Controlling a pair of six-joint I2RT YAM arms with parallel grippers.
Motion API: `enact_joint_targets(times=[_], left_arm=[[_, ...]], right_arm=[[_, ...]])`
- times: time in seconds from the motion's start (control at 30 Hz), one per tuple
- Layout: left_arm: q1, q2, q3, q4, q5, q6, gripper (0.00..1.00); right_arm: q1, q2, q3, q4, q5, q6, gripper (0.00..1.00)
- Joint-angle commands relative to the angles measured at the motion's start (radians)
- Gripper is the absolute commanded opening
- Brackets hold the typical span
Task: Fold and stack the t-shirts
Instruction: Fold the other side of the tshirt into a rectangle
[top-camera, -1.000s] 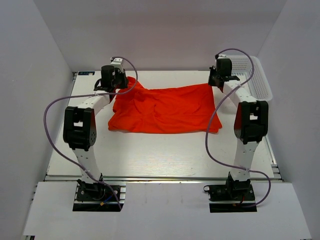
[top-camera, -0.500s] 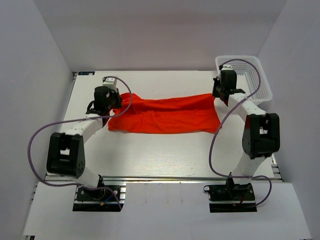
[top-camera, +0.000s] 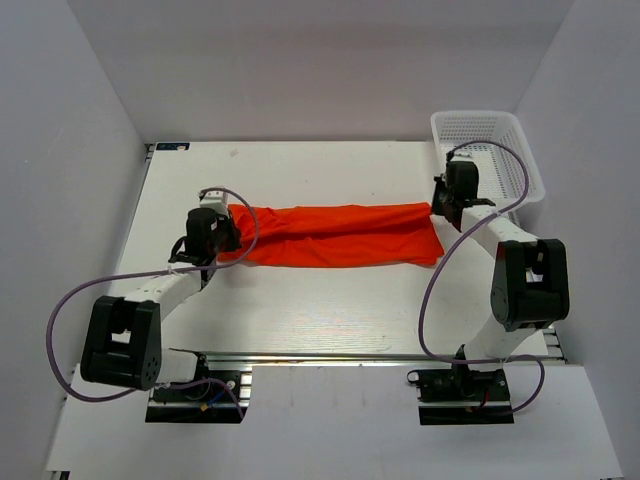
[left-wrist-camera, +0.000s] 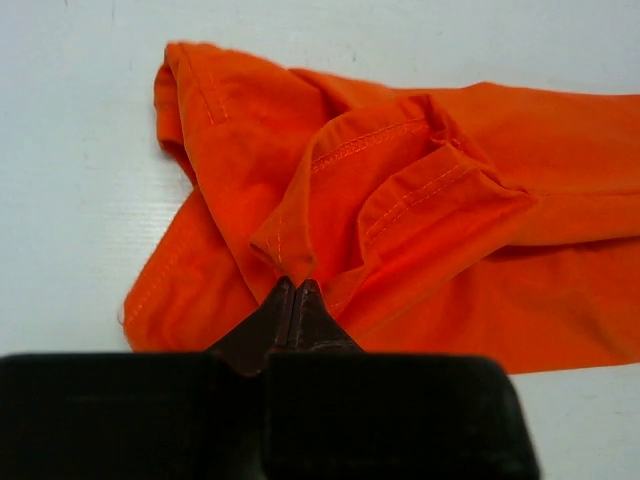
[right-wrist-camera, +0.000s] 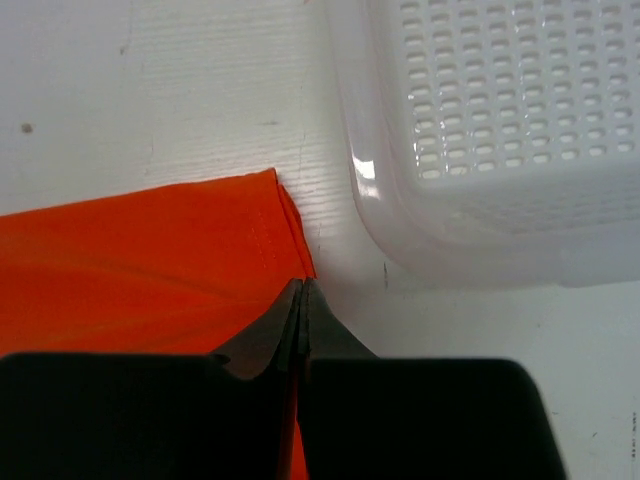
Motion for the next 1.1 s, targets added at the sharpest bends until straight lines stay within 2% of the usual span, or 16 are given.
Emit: enact_joint_targets(times=[0.0, 0.07, 0.1, 0.13, 0.2, 0.27, 0.3, 0.33, 0.37, 0.4, 0.43, 0.67, 0.77, 0.8, 0.9, 1.07], left_arm=[[-0.003, 0.012, -0.025, -0.012, -0.002, -0.066, 0.00], [-0.003, 0.026, -0.025, -0.044, 0.016, -0.102, 0.00], [-0.003, 0.040, -0.025, -0.111, 0.016, -0.116, 0.00], [-0.003, 0.050, 0.002, -0.145, 0.016, -0.116, 0.04], [-0.003, 0.051, 0.024, -0.240, 0.027, -0.142, 0.29], [-0.003, 0.020, 0.024, -0.267, 0.054, -0.166, 0.33], [-0.003, 0.005, 0.024, -0.288, 0.054, -0.175, 0.49], [-0.003, -0.012, 0.024, -0.307, 0.024, -0.186, 0.64], [-0.003, -0.029, 0.024, -0.328, 0.009, -0.209, 0.71], [-0.003, -0.066, 0.043, -0.352, -0.001, -0.209, 0.91], [-0.003, -0.081, 0.068, -0.366, -0.016, -0.220, 1.00], [-0.003, -0.089, 0.217, -0.429, 0.007, -0.220, 1.00], [-0.012, -0.020, 0.283, -0.371, 0.118, -0.191, 1.00], [-0.012, 0.003, 0.294, -0.351, 0.205, -0.179, 1.00], [-0.022, 0.078, 0.327, -0.287, 0.319, -0.165, 1.00], [-0.032, 0.233, 0.432, -0.342, 0.216, -0.128, 1.00]], right_arm=[[-0.007, -0.007, -0.031, 0.039, 0.013, 0.040, 0.00], [-0.010, -0.007, -0.061, 0.032, 0.030, 0.053, 0.00], [-0.010, -0.007, -0.066, 0.027, 0.041, 0.063, 0.06], [-0.007, -0.014, -0.072, -0.008, 0.047, 0.075, 0.16], [-0.010, -0.025, -0.095, -0.018, 0.047, 0.084, 0.32], [-0.007, -0.069, -0.115, -0.021, 0.032, 0.093, 0.45], [-0.005, -0.082, -0.120, -0.033, 0.033, 0.105, 0.53], [-0.007, -0.117, -0.121, -0.050, 0.030, 0.104, 0.67], [-0.004, -0.132, -0.127, -0.057, 0.027, 0.106, 0.71], [-0.001, -0.157, -0.134, -0.062, 0.021, 0.106, 0.75], [-0.001, -0.177, -0.137, -0.064, -0.034, 0.101, 0.90], [0.033, -0.214, -0.109, -0.051, -0.261, 0.072, 0.90], [0.057, -0.189, -0.089, -0.047, -0.434, 0.087, 0.90], [0.064, -0.183, -0.091, -0.016, -0.467, 0.090, 0.90], [0.088, -0.131, -0.086, 0.010, -0.573, 0.118, 0.90], [0.103, -0.068, -0.060, 0.004, -0.571, 0.132, 0.90]])
